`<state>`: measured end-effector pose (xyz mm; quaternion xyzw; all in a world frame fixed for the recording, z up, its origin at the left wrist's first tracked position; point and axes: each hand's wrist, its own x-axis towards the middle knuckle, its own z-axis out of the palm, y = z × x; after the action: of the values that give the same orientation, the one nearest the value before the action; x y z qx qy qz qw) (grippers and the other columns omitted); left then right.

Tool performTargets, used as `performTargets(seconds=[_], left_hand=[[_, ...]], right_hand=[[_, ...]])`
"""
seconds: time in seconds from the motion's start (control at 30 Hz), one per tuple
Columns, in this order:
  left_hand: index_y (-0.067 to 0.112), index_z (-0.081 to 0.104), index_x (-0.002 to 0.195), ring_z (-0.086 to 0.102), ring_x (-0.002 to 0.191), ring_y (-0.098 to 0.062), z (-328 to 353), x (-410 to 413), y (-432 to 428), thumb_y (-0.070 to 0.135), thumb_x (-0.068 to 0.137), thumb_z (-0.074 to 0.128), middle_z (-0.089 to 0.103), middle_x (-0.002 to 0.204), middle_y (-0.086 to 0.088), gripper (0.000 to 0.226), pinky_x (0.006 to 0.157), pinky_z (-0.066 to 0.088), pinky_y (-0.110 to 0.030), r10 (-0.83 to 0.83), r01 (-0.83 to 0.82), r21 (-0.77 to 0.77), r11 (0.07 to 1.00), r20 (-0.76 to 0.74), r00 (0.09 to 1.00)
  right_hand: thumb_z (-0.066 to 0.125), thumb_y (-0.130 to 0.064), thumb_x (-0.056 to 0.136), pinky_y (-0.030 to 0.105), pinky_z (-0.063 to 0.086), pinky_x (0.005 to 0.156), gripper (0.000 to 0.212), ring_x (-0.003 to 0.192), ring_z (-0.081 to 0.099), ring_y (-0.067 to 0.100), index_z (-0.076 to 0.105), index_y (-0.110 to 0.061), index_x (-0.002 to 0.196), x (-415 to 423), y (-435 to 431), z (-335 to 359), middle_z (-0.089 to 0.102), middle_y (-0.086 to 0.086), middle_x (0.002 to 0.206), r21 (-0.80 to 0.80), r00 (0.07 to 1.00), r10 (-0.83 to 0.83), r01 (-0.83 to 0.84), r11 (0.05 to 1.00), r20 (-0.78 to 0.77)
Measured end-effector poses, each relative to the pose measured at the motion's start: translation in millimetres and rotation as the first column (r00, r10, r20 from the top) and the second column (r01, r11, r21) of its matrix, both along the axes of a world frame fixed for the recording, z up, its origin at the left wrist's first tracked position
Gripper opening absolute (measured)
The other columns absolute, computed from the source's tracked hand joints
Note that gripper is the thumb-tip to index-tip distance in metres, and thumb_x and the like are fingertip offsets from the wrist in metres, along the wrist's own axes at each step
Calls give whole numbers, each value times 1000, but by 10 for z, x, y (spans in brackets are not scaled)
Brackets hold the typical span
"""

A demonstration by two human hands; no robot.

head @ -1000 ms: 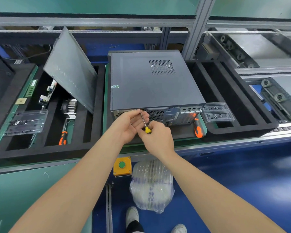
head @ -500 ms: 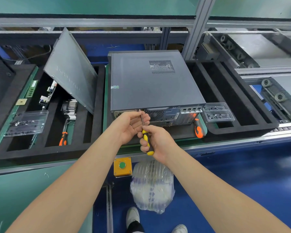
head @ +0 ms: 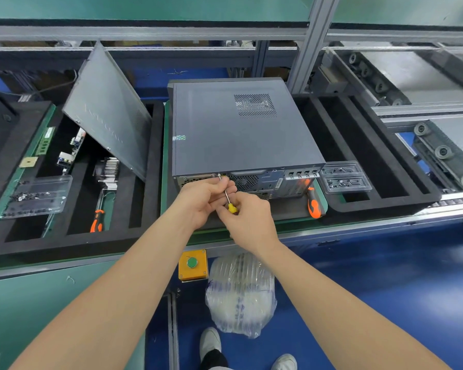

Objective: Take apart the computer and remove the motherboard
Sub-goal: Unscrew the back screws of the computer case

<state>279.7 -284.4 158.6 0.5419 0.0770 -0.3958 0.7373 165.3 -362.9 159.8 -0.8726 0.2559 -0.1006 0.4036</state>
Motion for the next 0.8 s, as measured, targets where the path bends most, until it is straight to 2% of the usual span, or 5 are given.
performTargets(seconds=[0.07,0.13,0.3,0.6,0.8], left_hand=[[-11,63,121,78,80,-22,7,6,-12,-3,96,64,76,102,-19,26,65,63,-28,-8,8,-13,1000,-10,1000],[-9,64,120,78,82,-22,16,13,-6,-3,99,59,77,101,-18,22,66,63,-27,-31,31,-16,999,-16,999],[-4,68,114,78,89,-22,33,46,39,-1,103,52,79,98,-13,19,68,62,-26,-87,85,-44,995,-37,996],[-8,64,119,76,102,-31,46,66,73,0,101,53,75,111,-23,22,76,64,-34,-70,51,-139,989,-134,988],[-6,64,114,77,98,-32,26,45,18,7,100,57,76,107,-23,20,73,65,-35,16,-40,-141,989,-172,985]], right_hand=[[65,-35,98,32,53,50,22,52,62,17,69,-15,92,-35,-28,7,64,4,71,528,998,-47,63,847,-45],[56,-40,103,28,49,49,38,55,58,18,71,-5,107,-105,-39,21,60,7,74,872,991,37,93,481,-126],[44,-36,108,29,58,66,46,75,65,17,74,-3,119,-213,-143,-12,68,11,92,1000,987,158,-7,2,6],[78,-25,92,36,62,59,32,70,76,32,65,1,102,-101,-44,-6,76,23,84,802,996,71,7,597,-61],[95,-36,69,33,56,53,46,55,64,20,57,-13,82,-42,7,-92,65,4,63,633,995,-56,96,769,-82]])
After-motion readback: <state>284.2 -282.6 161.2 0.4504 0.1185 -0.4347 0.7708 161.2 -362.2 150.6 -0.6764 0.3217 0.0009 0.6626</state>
